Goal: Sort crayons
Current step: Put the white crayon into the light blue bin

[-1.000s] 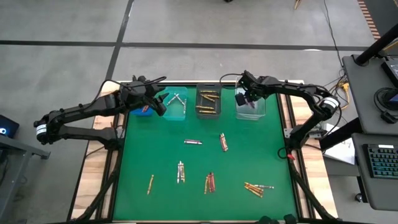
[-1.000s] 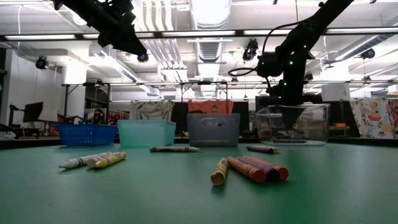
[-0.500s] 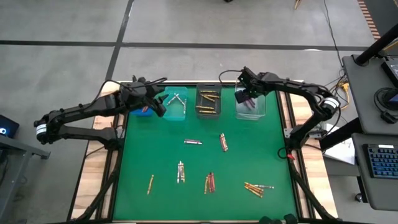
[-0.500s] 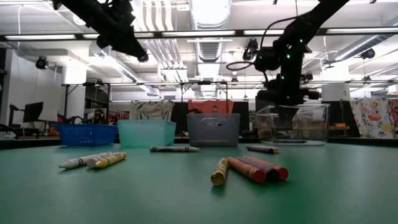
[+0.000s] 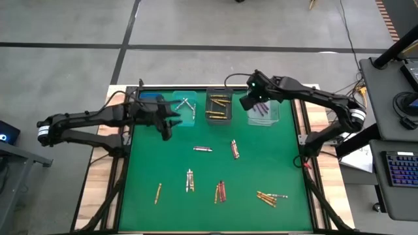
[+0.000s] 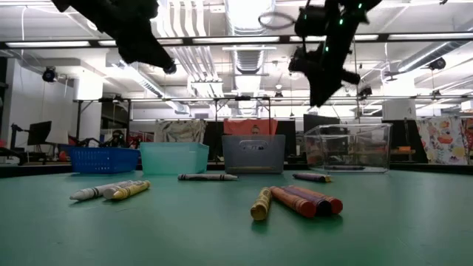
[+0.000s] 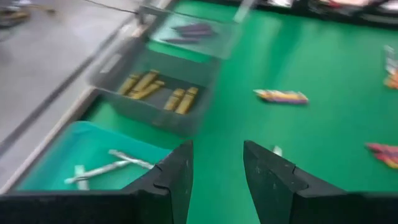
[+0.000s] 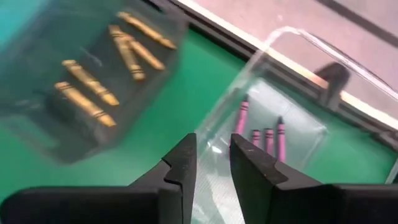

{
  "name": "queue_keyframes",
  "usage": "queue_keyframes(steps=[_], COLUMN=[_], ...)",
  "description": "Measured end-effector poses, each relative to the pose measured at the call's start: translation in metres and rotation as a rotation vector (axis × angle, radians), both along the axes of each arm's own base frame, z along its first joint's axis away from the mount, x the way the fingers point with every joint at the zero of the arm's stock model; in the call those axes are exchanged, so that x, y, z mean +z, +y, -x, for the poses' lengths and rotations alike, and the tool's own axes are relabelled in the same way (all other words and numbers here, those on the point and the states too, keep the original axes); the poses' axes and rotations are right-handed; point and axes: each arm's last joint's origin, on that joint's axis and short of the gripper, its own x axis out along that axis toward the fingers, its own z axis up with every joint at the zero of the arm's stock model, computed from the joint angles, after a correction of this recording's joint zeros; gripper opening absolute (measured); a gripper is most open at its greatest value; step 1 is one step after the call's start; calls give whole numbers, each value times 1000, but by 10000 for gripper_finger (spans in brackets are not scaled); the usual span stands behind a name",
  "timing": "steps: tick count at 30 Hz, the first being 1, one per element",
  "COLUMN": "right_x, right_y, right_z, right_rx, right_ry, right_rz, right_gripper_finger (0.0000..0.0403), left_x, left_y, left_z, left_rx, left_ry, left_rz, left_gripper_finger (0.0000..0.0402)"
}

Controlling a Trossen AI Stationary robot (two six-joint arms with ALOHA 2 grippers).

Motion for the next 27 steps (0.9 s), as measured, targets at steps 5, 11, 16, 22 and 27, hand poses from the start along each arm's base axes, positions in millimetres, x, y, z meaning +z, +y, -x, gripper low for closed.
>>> queue_keyframes(steps=[5, 11, 16, 22, 27], right_x=[12, 15, 8, 3, 0], right_y=[35, 75, 102, 122, 125], right_z=[-5, -16, -27, -38, -40], right_rx=[120, 246, 332, 402, 415], right_ry=[-39, -33, -4, -32, -38], right_rz=[30, 75, 106, 112, 116], right_gripper_finger=[75, 68, 72, 69, 64], left_x=[-19, -41, -57, -81, -110], left_y=[-18, -38, -46, -47, -48], left_z=[-4, -15, -28, -49, -67], left_rx=[-95, -184, -226, -230, -233], left_ry=[13, -87, -129, -87, 2], left_rz=[4, 9, -4, 1, 7], left_gripper_finger=[123, 123, 123, 123, 123])
